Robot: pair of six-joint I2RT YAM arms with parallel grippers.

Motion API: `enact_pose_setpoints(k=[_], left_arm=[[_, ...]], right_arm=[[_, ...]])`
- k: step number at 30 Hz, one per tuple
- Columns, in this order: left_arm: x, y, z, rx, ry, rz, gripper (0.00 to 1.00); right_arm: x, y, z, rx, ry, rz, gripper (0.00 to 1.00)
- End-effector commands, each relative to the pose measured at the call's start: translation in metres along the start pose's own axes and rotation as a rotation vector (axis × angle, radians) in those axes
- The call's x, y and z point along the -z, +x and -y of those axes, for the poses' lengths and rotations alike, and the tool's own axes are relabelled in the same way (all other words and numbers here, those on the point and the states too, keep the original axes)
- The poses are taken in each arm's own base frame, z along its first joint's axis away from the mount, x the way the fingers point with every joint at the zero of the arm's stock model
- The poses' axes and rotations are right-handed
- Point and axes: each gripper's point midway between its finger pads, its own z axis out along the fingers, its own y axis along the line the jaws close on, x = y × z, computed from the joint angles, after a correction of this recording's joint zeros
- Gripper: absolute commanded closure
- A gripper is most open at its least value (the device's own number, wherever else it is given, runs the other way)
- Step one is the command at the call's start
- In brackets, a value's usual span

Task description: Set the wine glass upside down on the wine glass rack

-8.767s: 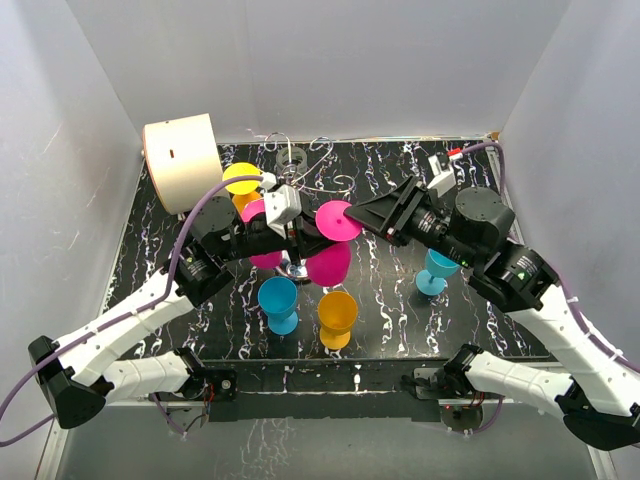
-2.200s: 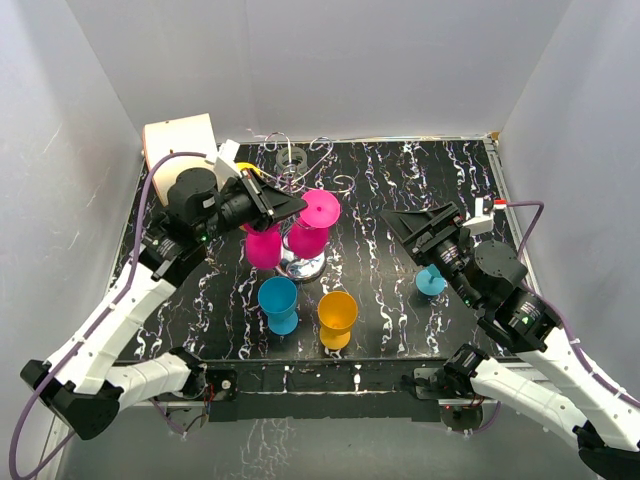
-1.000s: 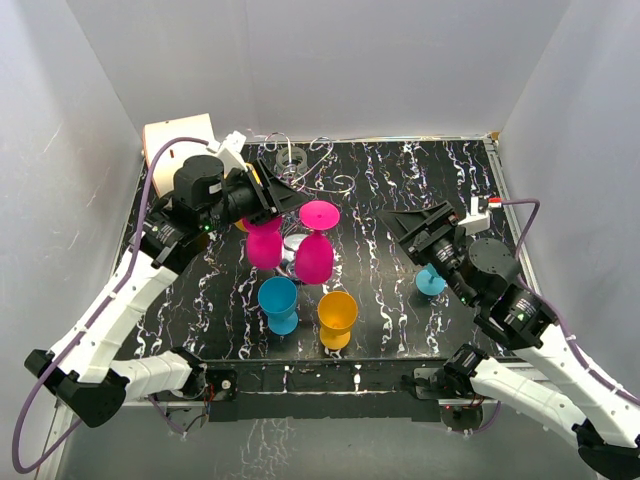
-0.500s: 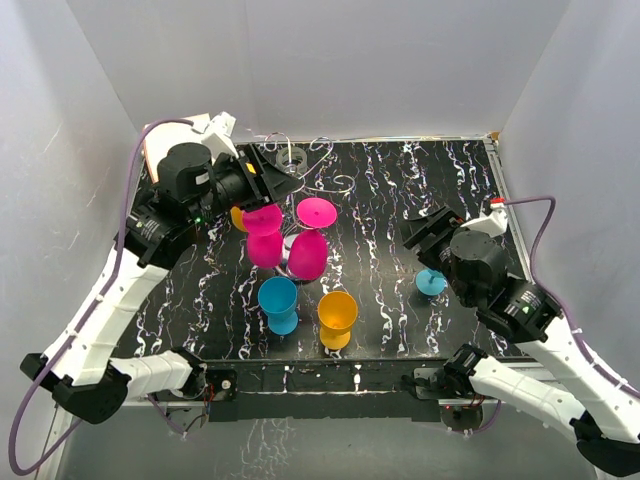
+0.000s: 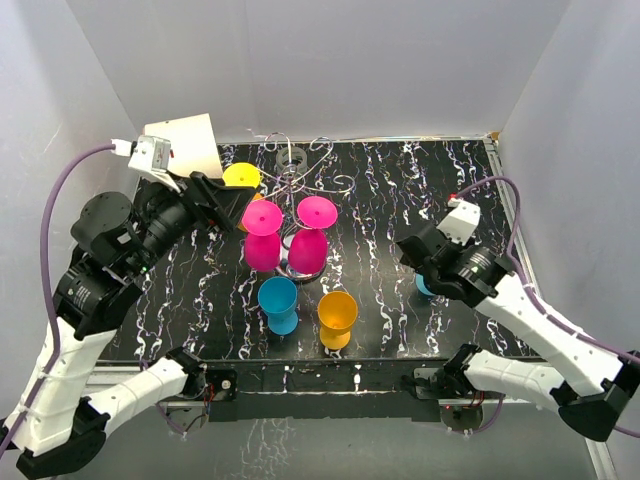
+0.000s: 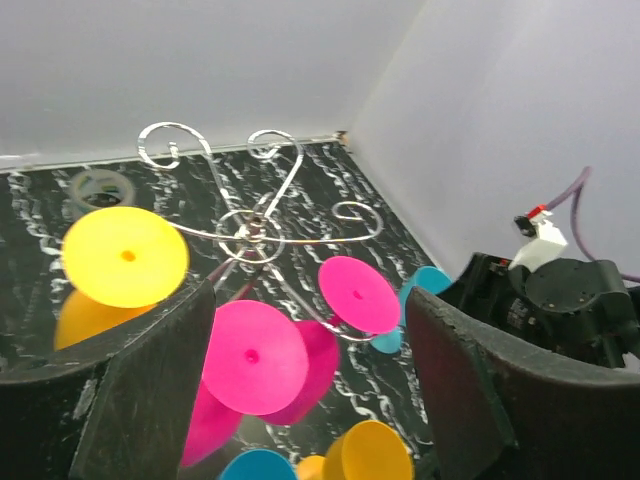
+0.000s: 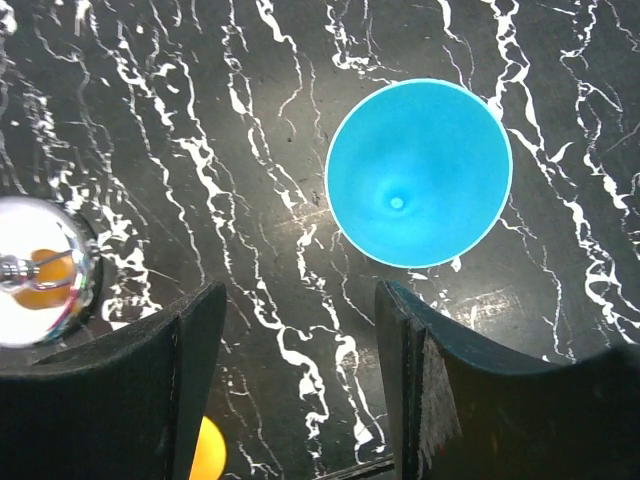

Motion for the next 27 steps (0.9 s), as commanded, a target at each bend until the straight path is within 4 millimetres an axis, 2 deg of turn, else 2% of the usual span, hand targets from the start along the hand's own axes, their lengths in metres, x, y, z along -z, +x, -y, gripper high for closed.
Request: enact_pose_setpoints(k=[1, 2, 3, 8, 14, 20, 23, 27], left_arm=[[-0.001, 0.006, -0.034, -0.137, -0.145, -0.014, 0.19], [0.001, 0.006, -0.04, -0.15, -0.173, -0.012, 0.06], [0.002, 0.007, -0.045, -0.164, -0.195, -0.009, 0.02], [0.01, 0.0, -0.058, -0.204, -0.255, 0.045, 0.01], [0.018, -0.007, -0.063, -0.233, -0.278, 0.095, 0.01], [0.012, -0.004, -0.058, -0.252, -0.236, 0.099, 0.01], [0.008, -0.006, -0.051, -0.252, -0.201, 0.096, 0.02], [0.002, -0.006, -0.043, -0.263, -0.156, 0.087, 0.01]], right_arm=[[-0.002, -0.011, 0.008, 0.023, 0.067, 0.047, 0.43], [-0.006, -0.01, 0.009, 0.037, 0.085, 0.053, 0.46], [-0.01, -0.011, 0.008, 0.056, 0.099, 0.055, 0.5], [-0.039, -0.017, 0.016, 0.144, 0.193, -0.004, 0.55], [-0.055, -0.029, 0.017, 0.135, 0.169, -0.023, 0.55], [-0.071, -0.006, 0.004, 0.164, 0.053, -0.134, 0.58], [-0.072, -0.003, -0.002, 0.154, 0.009, -0.133, 0.67], [-0.074, -0.004, -0.001, 0.15, 0.01, -0.125, 0.75]])
